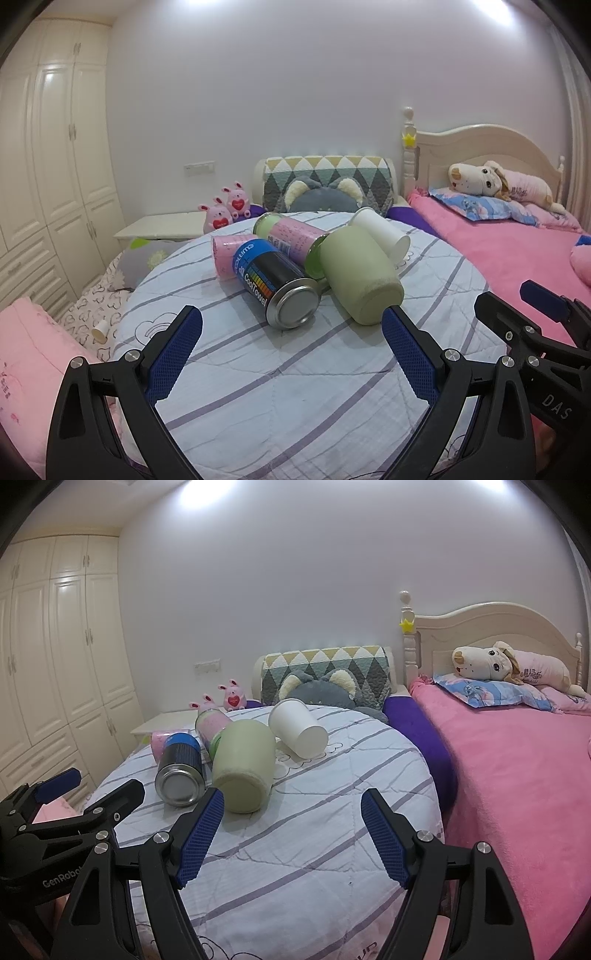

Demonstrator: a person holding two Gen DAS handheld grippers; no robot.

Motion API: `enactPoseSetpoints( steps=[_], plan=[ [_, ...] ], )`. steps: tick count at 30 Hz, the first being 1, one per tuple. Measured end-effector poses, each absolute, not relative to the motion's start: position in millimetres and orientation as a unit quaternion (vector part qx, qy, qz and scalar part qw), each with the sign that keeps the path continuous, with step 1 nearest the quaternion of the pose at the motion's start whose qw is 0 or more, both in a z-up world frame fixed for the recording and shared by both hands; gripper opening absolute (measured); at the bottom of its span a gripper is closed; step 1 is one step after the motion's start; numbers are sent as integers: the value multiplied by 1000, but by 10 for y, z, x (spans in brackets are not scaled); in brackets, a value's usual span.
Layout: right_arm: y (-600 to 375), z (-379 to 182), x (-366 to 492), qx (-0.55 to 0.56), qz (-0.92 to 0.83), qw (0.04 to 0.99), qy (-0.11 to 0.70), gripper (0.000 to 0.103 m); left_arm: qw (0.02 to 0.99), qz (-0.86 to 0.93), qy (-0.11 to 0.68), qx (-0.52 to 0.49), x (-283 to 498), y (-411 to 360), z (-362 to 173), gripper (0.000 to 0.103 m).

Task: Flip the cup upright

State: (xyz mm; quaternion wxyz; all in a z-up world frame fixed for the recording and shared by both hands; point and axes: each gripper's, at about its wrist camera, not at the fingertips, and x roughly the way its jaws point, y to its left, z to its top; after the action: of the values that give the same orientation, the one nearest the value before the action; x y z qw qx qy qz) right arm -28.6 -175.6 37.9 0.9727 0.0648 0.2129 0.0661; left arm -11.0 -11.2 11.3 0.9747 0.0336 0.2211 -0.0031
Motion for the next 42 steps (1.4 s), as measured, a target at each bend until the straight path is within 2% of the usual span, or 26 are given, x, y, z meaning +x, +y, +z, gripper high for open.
enactPoseSetpoints(
  steps=[20,29,42],
  plan=[
    [-1662,365,-48,71,88,961,252,78,964,-14,263,21,156,42,-4,99],
    [-1530,306,403,78,111,937,320,78,947,-24,319,7,528,260,-110,99],
    [-1288,315,1203,70,145,885,437,78,929,-13,370,25,1058,495,27,99]
  ],
)
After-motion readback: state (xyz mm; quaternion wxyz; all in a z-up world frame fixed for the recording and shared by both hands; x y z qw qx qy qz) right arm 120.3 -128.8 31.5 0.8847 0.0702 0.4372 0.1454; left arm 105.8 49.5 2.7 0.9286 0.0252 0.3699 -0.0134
